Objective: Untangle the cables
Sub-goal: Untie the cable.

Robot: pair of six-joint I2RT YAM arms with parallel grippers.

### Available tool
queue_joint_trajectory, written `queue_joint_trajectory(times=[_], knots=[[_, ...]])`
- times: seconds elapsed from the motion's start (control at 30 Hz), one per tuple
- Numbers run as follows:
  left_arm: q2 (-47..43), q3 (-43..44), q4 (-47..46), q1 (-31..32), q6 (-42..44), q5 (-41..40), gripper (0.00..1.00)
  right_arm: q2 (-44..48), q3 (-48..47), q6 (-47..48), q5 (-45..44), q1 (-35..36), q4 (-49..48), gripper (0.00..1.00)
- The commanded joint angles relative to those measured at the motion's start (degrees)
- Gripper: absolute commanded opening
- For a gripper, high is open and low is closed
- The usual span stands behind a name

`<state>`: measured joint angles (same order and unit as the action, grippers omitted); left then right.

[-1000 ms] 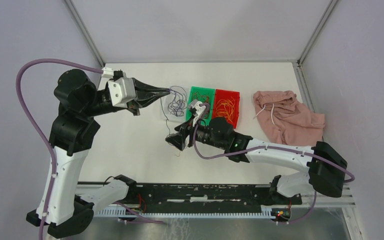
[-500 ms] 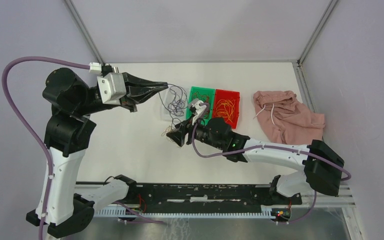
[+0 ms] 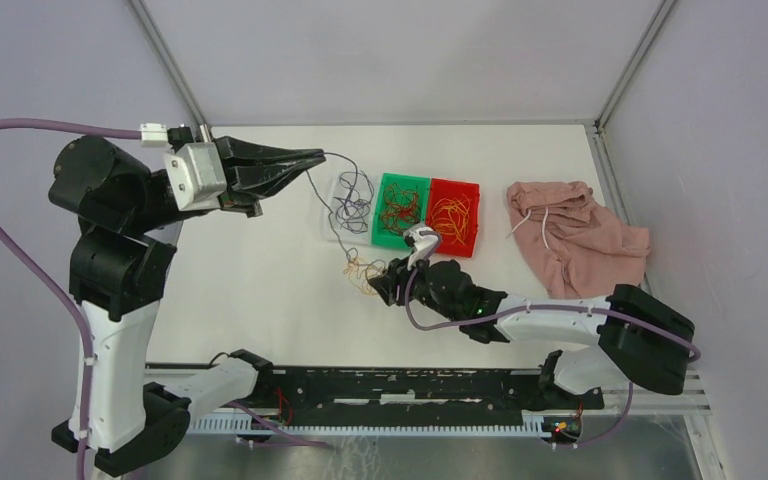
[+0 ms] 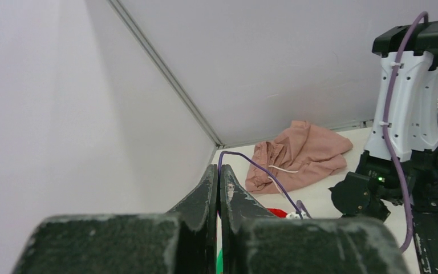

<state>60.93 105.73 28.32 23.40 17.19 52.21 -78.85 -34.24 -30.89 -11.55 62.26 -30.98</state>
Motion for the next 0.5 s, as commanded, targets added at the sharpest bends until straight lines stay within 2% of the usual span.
queue_joint_trajectory(times=[0.0, 0.3, 0.47], knots=[[0.6, 4.5, -2.5, 0.2, 1.6, -4.2, 0.03, 2.1, 3.4, -2.0, -4.7, 0.2, -3.8, 0.49], [1.5, 9.1, -6.4, 0.2, 7.6, -16.0, 0.03, 2.0, 13.0, -6.5, -8.5, -0.1, -7.0, 0.48], [2.6, 11.9, -7.5, 0.2, 9.4, -17.6, 0.03, 1.6, 15.5, -7.6, -9.8, -0.1, -6.0, 0.46]])
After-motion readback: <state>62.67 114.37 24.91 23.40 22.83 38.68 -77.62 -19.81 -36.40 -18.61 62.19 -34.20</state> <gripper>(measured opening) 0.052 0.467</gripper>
